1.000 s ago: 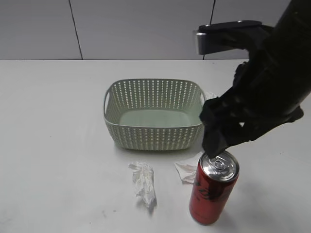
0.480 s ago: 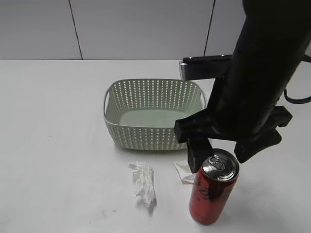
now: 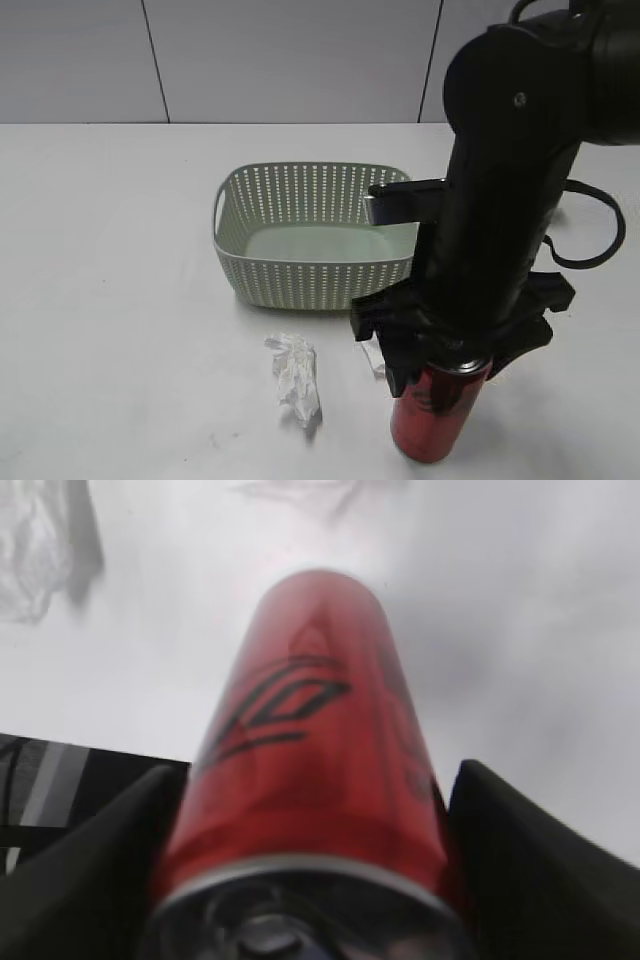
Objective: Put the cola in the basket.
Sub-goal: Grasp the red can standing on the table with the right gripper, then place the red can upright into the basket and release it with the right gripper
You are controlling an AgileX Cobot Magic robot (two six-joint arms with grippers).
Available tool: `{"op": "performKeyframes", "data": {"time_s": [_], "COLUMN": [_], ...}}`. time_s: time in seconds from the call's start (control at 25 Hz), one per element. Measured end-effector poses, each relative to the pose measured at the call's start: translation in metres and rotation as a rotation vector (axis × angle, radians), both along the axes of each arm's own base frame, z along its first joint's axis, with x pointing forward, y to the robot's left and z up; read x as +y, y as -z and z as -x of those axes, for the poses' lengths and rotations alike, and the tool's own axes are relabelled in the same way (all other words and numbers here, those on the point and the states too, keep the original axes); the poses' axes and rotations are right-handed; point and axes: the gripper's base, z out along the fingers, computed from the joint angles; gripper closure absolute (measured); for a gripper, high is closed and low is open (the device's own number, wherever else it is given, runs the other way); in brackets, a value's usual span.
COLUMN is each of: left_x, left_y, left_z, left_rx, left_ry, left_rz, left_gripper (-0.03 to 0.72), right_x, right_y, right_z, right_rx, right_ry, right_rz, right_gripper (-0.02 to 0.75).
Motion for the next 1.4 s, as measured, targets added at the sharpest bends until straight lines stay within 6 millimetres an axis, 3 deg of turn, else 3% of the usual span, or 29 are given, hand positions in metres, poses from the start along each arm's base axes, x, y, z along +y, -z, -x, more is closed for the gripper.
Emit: {"op": "performKeyframes", "data": {"time_s": [0.2, 0.52, 0.68, 0.92, 1.04, 1.16, 1.4], "left_x": [0.0, 0.0, 0.0, 0.0, 0.0, 0.0, 0.0], "left_y": [0.0, 0.0, 0.0, 0.0, 0.0, 0.0, 0.0], "left_z": [0.0, 0.0, 0.0, 0.0, 0.0, 0.0, 0.0], "left_rx": [0.0, 0.0, 0.0, 0.0, 0.0, 0.0, 0.0], "left_ry": [0.0, 0.0, 0.0, 0.0, 0.0, 0.0, 0.0], "left_rz": [0.0, 0.0, 0.0, 0.0, 0.0, 0.001, 0.001], "left_gripper": [0.471, 0.471, 0.471, 0.471, 0.471, 0.471, 0.471], "right_x": [0.002, 0.003, 0.01, 0.025, 0.027, 0.027, 0.05], "right_y": [0.001, -0.003, -0.029, -0.096, -0.122, -0.129, -0.108], "right_z": [-0.002, -0.002, -0.008, -0.024, -0.036, -0.057, -0.107], "right_rx": [-0.018, 0.01, -0.009, -0.215, -0.342, -0.413, -0.432], "right_ry": [0.008, -0.034, -0.147, -0.277, -0.348, -0.405, -0.495], "right_rz": [-0.022, -0.003, -0.027, -0.182, -0.174, -0.133, -0.106], "right_gripper": [0.202, 0.211, 0.211, 0.211, 0.211, 0.211, 0.211]}}
